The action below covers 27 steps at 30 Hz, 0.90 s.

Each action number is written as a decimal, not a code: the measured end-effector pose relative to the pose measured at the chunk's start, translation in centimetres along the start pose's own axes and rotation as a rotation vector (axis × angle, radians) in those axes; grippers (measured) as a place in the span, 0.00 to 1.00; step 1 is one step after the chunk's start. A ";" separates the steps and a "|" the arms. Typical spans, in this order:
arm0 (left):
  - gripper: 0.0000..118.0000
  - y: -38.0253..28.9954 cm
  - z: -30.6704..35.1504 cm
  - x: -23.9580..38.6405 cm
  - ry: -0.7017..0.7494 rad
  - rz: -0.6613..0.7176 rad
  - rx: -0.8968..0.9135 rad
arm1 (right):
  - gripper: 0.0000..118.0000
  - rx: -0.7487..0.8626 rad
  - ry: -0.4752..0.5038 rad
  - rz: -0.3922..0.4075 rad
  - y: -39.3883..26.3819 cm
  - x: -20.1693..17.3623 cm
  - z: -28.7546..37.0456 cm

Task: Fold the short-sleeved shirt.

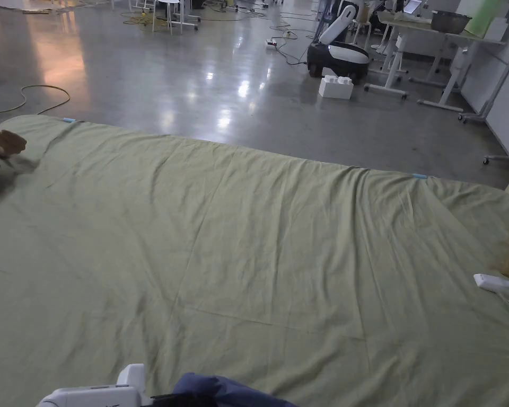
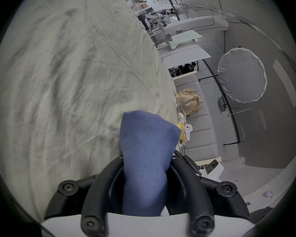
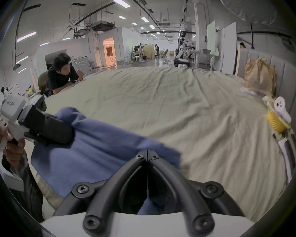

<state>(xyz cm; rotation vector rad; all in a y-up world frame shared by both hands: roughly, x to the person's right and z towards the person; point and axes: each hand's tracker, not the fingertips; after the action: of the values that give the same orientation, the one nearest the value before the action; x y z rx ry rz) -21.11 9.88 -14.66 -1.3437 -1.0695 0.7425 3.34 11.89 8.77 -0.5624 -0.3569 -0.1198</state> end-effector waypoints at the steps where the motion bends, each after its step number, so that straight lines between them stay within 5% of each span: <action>1: 0.24 -0.3 0.7 0.2 0.002 -0.002 0.005 | 0.01 0.025 -0.021 0.012 0.7 0.4 0.3; 10: 0.24 0.8 2.8 1.1 0.110 -0.019 0.047 | 0.01 0.226 -0.148 0.025 8.7 5.5 2.5; 15: 0.24 9.3 16.1 0.5 0.196 -0.046 0.074 | 0.01 0.319 -0.202 0.014 13.2 8.1 3.9; 19: 0.24 13.2 23.0 -1.0 0.184 0.066 0.120 | 0.01 0.377 -0.234 0.008 15.8 9.7 5.1; 27: 0.24 12.3 29.6 4.3 0.483 0.011 0.197 | 0.01 0.393 -0.246 -0.028 17.2 11.1 5.6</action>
<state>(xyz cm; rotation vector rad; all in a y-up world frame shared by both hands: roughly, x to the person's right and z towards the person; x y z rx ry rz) -44.72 26.95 -28.67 -1.2726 -0.5902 0.4800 15.57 29.26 8.59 -0.1822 -0.6119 -0.0051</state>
